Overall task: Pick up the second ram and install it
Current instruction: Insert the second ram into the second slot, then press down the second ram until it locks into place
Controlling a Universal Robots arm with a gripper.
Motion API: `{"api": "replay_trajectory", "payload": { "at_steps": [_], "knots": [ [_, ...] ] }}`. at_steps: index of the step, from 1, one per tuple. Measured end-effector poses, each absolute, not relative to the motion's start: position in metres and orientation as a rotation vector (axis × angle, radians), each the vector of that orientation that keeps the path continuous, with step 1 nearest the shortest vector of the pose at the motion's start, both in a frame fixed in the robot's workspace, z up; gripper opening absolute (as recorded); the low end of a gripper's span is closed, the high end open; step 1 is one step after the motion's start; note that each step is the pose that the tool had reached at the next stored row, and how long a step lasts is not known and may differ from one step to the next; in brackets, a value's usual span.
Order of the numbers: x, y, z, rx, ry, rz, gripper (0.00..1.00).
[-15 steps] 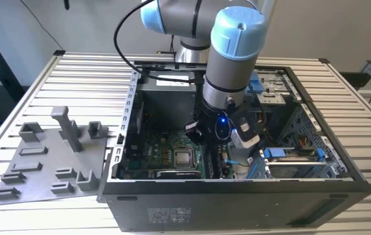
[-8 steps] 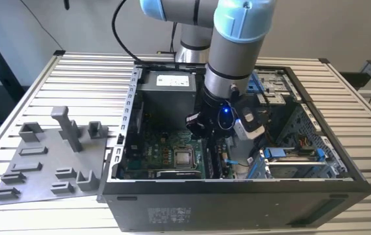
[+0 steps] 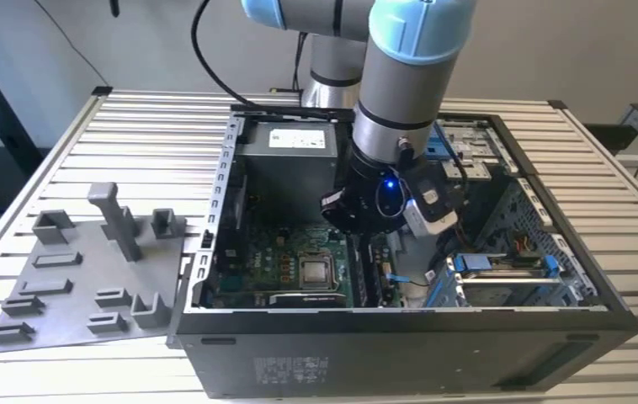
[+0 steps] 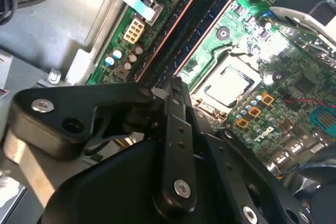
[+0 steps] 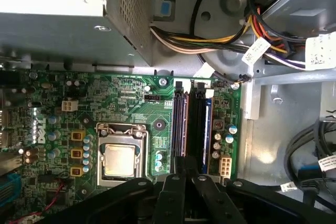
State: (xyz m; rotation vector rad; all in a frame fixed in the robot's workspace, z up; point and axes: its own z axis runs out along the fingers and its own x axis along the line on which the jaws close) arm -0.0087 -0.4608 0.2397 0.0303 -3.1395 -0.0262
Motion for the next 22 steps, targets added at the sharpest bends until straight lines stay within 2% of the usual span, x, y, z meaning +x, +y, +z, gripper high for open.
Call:
{"api": "replay_trajectory", "payload": {
  "at_steps": [1,22],
  "knots": [
    [-0.0087,-0.4608,0.2398,0.03,-3.139,-0.026,0.11],
    [-0.0087,-0.4608,0.2397,0.061,-3.139,-0.022,0.11]
  ]
}}
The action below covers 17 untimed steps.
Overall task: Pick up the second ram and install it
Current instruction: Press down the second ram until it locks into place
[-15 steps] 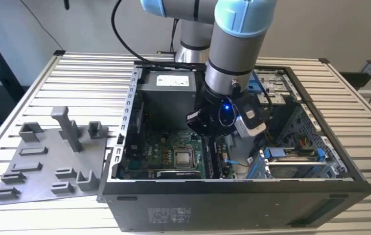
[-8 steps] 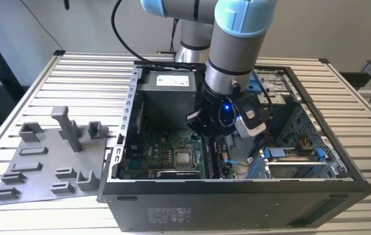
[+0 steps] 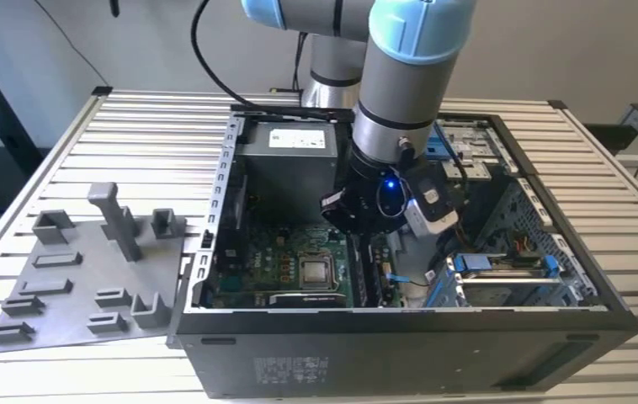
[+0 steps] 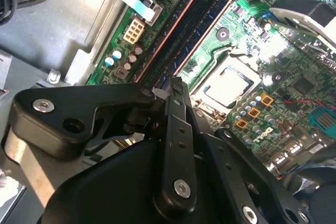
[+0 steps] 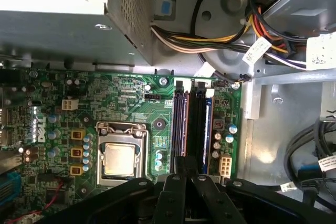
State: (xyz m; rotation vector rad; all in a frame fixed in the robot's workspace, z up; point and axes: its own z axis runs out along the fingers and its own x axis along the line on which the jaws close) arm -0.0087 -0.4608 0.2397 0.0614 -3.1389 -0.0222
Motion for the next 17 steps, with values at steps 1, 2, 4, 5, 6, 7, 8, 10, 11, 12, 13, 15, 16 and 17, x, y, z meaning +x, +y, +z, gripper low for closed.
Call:
{"api": "replay_trajectory", "payload": {
  "at_steps": [1,2,4,5,6,7,8,10,11,12,13,15,16,17],
  "knots": [
    [-0.0087,-0.4608,0.2398,0.074,-3.139,-0.022,0.11],
    [-0.0087,-0.4608,0.2397,0.09,-3.138,-0.022,0.11],
    [-0.0087,-0.4608,0.2398,0.128,-3.137,-0.022,0.11],
    [-0.0087,-0.4608,0.2398,0.15,-3.136,-0.022,0.11],
    [-0.0087,-0.4608,0.2398,0.171,-3.134,-0.022,0.11],
    [-0.0087,-0.4608,0.2398,0.185,-3.134,-0.022,0.11],
    [-0.0087,-0.4608,0.2398,0.194,-3.133,-0.022,0.11],
    [-0.0087,-0.4607,0.2397,0.202,-3.132,-0.022,0.11],
    [-0.0087,-0.4607,0.2396,0.205,-3.132,-0.022,0.11],
    [-0.0087,-0.4608,0.2396,0.21,-3.132,-0.022,0.11],
    [-0.0087,-0.4608,0.2396,0.217,-3.131,-0.022,0.11],
    [-0.0087,-0.4608,0.2396,0.241,-3.129,-0.022,0.11],
    [-0.0086,-0.4607,0.2396,0.257,-3.128,-0.023,0.11],
    [-0.0086,-0.4607,0.2395,0.272,-3.127,-0.023,0.11]
  ]
}}
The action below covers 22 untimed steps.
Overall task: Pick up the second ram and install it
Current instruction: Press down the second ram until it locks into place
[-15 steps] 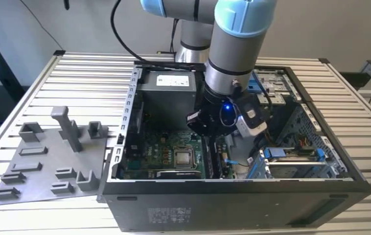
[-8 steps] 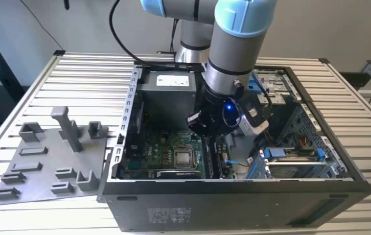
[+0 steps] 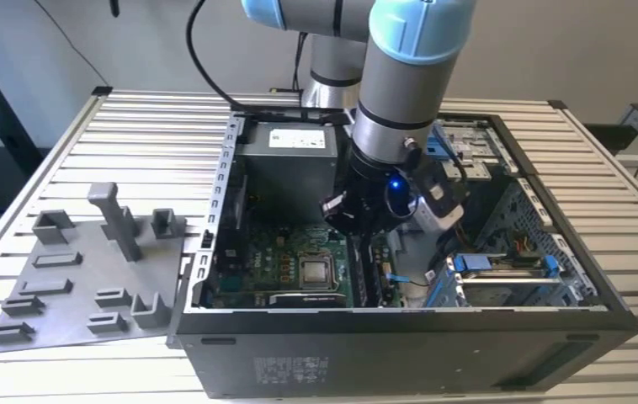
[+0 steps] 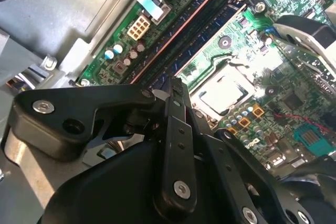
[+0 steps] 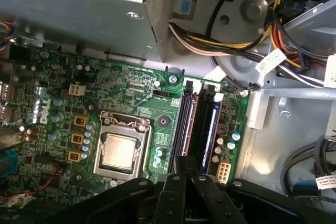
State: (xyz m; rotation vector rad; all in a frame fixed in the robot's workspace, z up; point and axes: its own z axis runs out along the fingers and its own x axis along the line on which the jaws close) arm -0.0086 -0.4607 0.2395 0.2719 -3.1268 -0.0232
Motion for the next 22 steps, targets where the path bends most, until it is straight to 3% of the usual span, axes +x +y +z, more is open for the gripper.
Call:
{"api": "replay_trajectory", "payload": {
  "at_steps": [22],
  "knots": [
    [-0.0088,-0.4608,0.2396,0.533,-3.092,-0.028,0.11]
  ]
}}
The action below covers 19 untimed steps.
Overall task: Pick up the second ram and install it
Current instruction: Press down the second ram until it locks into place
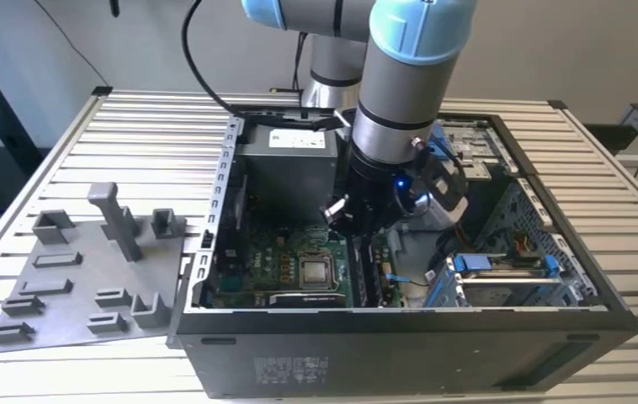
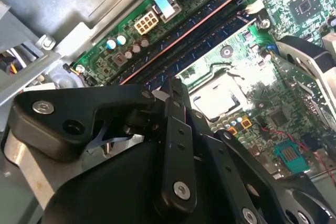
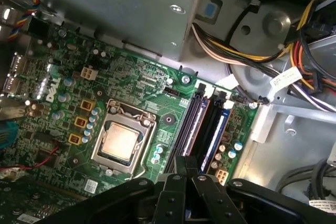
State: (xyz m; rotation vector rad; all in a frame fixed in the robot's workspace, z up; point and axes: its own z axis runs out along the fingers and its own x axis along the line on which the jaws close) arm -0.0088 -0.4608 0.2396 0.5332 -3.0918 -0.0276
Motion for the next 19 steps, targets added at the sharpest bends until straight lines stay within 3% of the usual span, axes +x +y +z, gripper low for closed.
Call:
{"api": "replay_trajectory", "payload": {
  "at_steps": [19],
  "knots": [
    [-0.0088,-0.4608,0.2396,0.751,-3.045,-0.029,0.11]
  ]
}}
